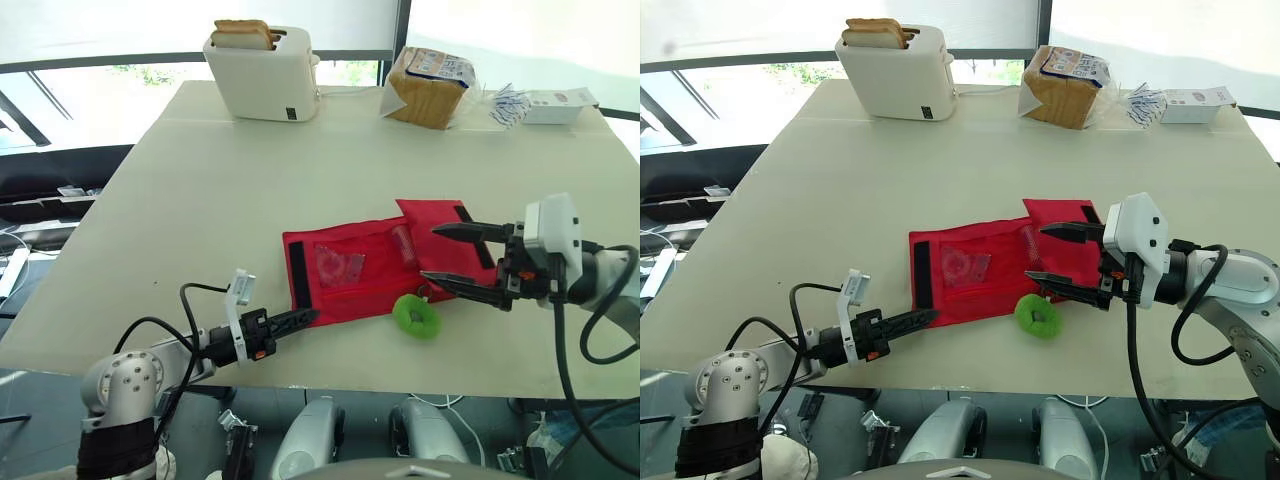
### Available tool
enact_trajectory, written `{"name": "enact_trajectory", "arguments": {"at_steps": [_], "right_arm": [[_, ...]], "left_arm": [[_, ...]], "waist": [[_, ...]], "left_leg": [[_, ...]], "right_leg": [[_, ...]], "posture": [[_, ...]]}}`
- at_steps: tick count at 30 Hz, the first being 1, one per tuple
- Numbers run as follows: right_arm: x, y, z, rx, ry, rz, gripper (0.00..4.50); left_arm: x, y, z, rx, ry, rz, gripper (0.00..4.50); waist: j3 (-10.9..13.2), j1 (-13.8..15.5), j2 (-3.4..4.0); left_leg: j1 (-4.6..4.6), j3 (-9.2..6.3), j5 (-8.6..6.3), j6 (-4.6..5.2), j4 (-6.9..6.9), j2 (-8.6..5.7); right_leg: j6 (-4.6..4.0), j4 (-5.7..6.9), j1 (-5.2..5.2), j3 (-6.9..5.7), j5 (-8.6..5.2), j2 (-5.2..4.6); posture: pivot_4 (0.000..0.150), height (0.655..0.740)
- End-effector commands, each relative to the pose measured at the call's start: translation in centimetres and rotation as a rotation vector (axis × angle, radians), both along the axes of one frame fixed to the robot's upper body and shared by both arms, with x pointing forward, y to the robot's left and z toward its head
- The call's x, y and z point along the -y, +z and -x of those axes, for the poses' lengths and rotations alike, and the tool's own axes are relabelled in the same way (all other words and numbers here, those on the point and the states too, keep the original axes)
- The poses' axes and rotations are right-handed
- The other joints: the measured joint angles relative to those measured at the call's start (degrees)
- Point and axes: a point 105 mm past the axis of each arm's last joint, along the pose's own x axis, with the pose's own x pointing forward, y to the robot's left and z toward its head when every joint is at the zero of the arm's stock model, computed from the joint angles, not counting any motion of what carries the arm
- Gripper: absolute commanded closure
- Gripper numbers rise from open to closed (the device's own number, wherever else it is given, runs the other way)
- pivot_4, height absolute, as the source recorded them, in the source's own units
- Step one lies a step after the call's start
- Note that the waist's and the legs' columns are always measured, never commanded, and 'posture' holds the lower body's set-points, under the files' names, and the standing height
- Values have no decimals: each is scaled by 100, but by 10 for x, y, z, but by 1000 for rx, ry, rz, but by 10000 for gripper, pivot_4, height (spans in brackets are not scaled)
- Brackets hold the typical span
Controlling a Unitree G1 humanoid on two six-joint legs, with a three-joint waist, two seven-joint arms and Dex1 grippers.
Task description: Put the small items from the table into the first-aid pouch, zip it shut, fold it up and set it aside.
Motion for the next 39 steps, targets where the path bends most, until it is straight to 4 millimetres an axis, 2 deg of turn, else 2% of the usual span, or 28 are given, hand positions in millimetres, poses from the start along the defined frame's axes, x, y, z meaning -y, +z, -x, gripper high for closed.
{"name": "enact_trajectory", "arguments": {"at_steps": [1,5,8,12,16,18,19,21,23,24,26,29,34,37,39], "right_arm": [[3,8,-1,46,-28,0,13642],[11,-1,-17,38,-117,33,13642],[18,-7,-35,40,-196,44,21696],[13,-22,-61,57,-246,80,43266],[-3,-36,-87,61,-296,85,44319],[-2,-51,-107,52,-381,120,44319],[0,-65,-113,39,-406,164,44319],[1,-98,-116,1,-410,277,44319],[-2,-113,-114,-20,-396,317,44319],[-9,-123,-112,-34,-372,329,44319],[-18,-134,-109,-49,-348,340,44319],[-22,-139,-113,-61,-369,335,44319],[-23,-141,-118,-67,-389,300,44319],[-26,-137,-115,-70,-398,235,44319],[-27,-132,-112,-52,-400,202,44319]], "left_arm": [[-11,13,-16,89,27,-25,43868],[-29,28,-37,153,7,-72,43868],[-45,41,-48,203,-46,-113,45000],[-65,62,-66,285,-124,-174,45000],[-60,78,-74,344,-200,-176,45000],[-53,86,-78,378,-229,-159,45000],[-45,95,-79,403,-246,-127,45000],[-27,118,-80,457,-282,-37,45000],[-16,134,-79,482,-304,27,45000],[-4,145,-77,500,-337,75,45000],[15,161,-72,525,-394,134,45000],[40,171,-65,534,-474,191,45000],[81,163,-64,531,-579,207,45000],[108,142,-68,507,-626,185,45000],[120,130,-71,489,-635,174,45000]], "waist": [[0,-3,0],[0,-6,0],[1,-29,1],[3,-61,-2],[4,-90,-1],[4,-119,-2],[4,-108,-3],[5,-63,-6],[5,-65,-5],[2,-77,-11],[-6,-123,-24],[-8,-210,-25],[-10,-312,-25],[-13,-315,-23],[-15,-285,-22]], "left_leg": [[0,0,0,0,0,0],[0,1,0,0,0,0],[0,2,1,-1,-1,-1],[1,5,3,-5,-6,-2],[-7,7,3,-5,-6,-3],[-11,7,4,-5,-2,-4],[-12,7,4,-5,-1,-4],[-16,2,4,-4,2,-7],[-20,2,4,-4,5,-9],[-20,3,4,-4,6,-8],[-17,-2,4,-4,12,-6],[3,0,4,-5,12,-5],[14,1,8,-11,2,-1],[15,3,9,-13,3,-1],[19,2,9,-14,2,-3]], "right_leg": [[0,0,0,0,0,0],[0,0,-1,0,0,1],[-1,1,-3,0,0,2],[-3,0,-8,2,0,7],[-2,-1,-16,6,0,6],[-2,0,-18,6,0,6],[-2,0,-18,5,0,6],[-1,0,-18,1,0,5],[-1,0,-20,0,1,5],[-1,2,-20,1,1,5],[-1,7,-17,-3,1,8],[0,13,-3,1,1,9],[-1,18,-3,7,1,17],[-1,18,-2,9,1,17],[-1,16,3,8,1,17]], "posture": [[1500,7400],[1500,7400],[1500,7400],[1500,7400],[1500,7400],[1500,7400],[1500,7400],[1500,7400],[1500,7400],[1500,7400],[1500,7400],[1500,7400],[1500,7400],[1500,7400],[1500,7400]]}}
